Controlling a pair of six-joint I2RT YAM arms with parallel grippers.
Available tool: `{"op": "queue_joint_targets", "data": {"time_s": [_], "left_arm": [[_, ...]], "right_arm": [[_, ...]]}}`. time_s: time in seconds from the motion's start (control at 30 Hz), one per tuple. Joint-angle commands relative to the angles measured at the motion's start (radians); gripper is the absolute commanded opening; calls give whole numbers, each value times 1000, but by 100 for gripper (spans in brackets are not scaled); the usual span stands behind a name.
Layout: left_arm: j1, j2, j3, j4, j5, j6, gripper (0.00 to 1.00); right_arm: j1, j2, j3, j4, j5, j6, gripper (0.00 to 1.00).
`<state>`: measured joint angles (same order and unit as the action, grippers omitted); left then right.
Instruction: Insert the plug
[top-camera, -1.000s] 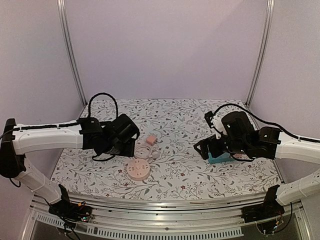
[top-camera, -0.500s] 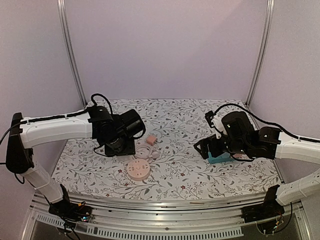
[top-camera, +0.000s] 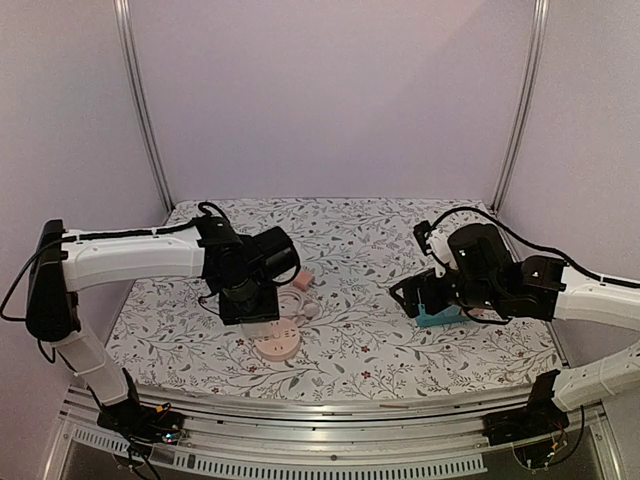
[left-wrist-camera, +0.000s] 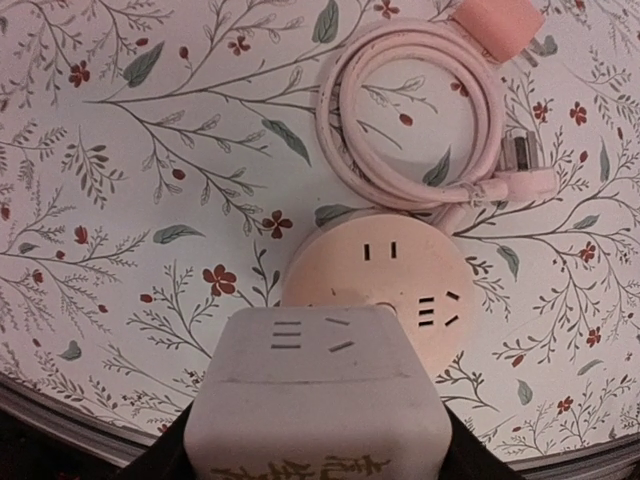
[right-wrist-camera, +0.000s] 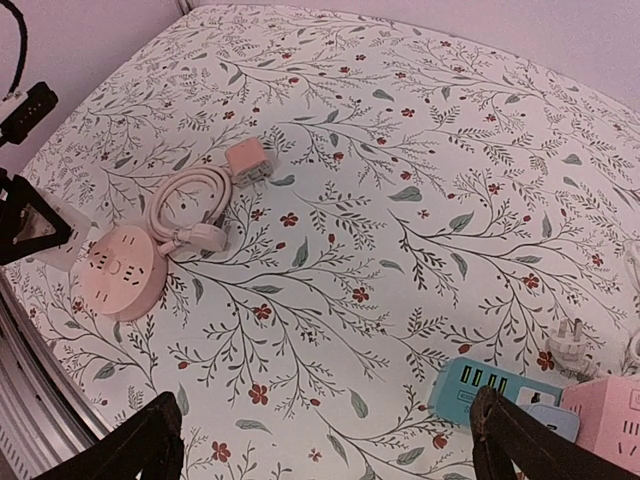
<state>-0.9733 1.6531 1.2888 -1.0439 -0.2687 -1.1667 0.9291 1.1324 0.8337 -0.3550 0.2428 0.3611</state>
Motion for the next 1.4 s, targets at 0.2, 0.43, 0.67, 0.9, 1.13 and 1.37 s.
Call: {"op": "queue_joint_targets", "data": {"time_s": [0.2,0.43,0.67,0.9,1.13,1.37], "left_arm": [[36,52,15,-3,54,37,0],[40,81,16,16,72,56,0],[41,82,7,30,69,62,0],[54,82,-3,41,67,73,0],[61,88,-6,45,67,77,0],[61,91,-8,37,63,75,0]], "right_arm": [[-3,-17,-18,9,13,-13,99],[-3,-17,-20,7,18,-16,99],[-5,-17,-22,5,21,-18,99],[-3,-20,-22,5,15,-19,99],[-4,-15,-21,7,9,-20,99],[-5,-12,-19,8,6,-21,99]]}}
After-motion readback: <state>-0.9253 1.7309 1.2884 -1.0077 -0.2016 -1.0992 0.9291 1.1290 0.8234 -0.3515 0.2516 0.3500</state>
